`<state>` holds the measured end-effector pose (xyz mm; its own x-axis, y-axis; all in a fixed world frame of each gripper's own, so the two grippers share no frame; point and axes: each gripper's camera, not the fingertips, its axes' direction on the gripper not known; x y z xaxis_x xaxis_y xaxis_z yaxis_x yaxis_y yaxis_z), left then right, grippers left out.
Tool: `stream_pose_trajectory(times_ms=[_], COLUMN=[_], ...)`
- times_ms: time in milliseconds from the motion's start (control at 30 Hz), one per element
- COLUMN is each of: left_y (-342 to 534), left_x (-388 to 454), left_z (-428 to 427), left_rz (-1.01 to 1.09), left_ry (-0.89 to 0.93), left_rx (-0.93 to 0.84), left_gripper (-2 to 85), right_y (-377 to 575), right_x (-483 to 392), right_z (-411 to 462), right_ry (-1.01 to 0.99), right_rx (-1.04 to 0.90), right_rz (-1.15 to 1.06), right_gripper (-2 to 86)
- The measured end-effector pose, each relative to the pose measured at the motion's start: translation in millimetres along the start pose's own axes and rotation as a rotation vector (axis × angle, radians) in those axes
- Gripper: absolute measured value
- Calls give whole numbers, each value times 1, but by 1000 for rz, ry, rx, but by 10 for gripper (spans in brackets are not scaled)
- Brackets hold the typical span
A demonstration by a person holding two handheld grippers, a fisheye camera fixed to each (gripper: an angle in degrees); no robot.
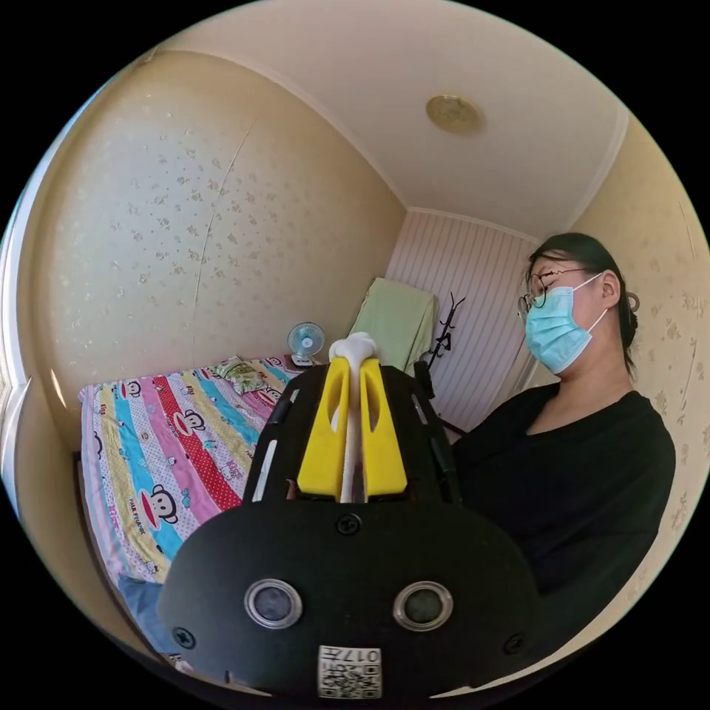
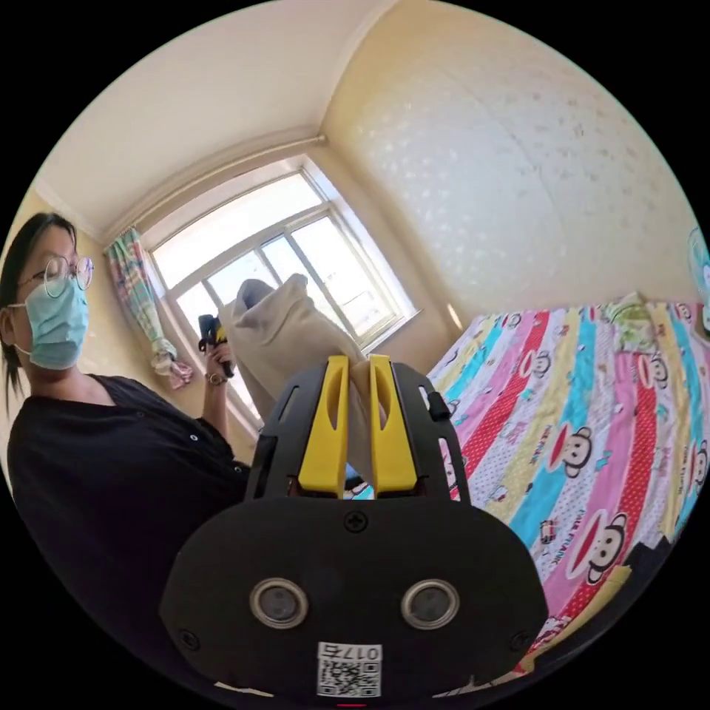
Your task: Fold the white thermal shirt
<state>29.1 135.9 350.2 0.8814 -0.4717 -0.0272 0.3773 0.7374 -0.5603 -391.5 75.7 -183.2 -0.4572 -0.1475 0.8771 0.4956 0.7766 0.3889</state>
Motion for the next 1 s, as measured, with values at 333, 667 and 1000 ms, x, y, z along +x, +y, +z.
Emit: stream_pose_trajectory(times_ms=[333,667,1000], left_y=[11,-75,34], left_x=[-56,-249,-708], left_z=[-48,9,221], left_rz=[-96,-246,-837], left_ry=[8,109,-13], left_rx=[-64,-236,-446], left_gripper=[-2,-3,44], right_y=[-50,-155,-128], right_x=[-109,-14,433], right_z=[-105,-93,140], right_ry=[277,400,405], right_rx=[133,-164,-686], right_rz=[-245,-95,233], right_gripper=[27,25,53])
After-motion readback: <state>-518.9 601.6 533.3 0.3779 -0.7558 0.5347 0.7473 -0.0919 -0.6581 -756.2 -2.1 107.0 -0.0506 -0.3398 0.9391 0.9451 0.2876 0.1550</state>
